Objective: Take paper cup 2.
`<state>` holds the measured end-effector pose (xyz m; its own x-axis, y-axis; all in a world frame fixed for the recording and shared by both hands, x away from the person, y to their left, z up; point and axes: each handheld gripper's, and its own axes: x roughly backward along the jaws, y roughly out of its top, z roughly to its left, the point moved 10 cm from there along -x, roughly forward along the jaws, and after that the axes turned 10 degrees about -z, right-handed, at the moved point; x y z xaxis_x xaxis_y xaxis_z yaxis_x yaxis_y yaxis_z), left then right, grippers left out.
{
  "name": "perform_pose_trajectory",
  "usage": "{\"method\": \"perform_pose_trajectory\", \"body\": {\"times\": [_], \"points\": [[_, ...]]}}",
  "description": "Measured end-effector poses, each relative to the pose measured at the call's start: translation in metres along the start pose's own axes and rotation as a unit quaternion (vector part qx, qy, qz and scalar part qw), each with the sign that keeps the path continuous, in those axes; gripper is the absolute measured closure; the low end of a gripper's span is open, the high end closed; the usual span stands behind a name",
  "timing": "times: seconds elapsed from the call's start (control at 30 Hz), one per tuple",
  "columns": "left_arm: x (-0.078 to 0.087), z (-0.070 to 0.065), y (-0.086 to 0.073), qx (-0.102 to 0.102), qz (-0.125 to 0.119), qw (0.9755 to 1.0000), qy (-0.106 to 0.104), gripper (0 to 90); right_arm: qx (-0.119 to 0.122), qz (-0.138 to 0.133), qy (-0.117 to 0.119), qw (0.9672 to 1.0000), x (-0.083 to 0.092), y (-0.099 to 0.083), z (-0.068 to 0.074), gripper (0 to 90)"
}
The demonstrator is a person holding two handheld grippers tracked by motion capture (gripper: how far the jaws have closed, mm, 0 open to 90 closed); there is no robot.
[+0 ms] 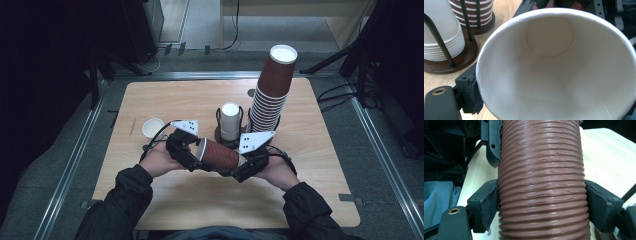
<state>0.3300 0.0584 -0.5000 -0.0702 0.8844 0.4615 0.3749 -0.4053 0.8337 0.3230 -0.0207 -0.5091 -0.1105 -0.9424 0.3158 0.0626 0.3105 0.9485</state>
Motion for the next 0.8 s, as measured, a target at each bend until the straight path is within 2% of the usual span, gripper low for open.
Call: {"method": "perform_pose_trajectory", "body": {"times": [0.17,0.27,0.33,0.5,0.63,0.8], "points": [[0.001,0.001,0.001,0.008,-0.003,1.0,0.0,9.8,-0.013,0.002,-0.001,0.9999,0.0,0.0,-0.001,19.5],[0.004,0.004,0.002,0.014,-0.01,0.9998,0.006,9.8,-0.039,0.0,-0.008,0.9992,0.001,0.001,-0.004,17.9],[0.008,0.006,0.003,0.013,-0.012,0.9998,0.009,9.8,-0.049,0.009,-0.015,0.9986,0.002,-0.002,-0.007,16.3],[0.017,0.008,-0.001,0.0,-0.001,0.9998,0.02,9.7,-0.063,0.031,-0.015,0.9974,0.005,-0.009,-0.009,14.1],[0.022,0.011,-0.001,-0.012,0.007,0.9992,0.036,9.7,-0.071,0.045,-0.012,0.9964,0.005,-0.014,-0.009,14.0],[0.023,0.013,-0.007,-0.032,0.037,0.9973,0.055,9.7,-0.077,0.058,-0.009,0.9953,0.006,-0.017,-0.008,14.1]]}}
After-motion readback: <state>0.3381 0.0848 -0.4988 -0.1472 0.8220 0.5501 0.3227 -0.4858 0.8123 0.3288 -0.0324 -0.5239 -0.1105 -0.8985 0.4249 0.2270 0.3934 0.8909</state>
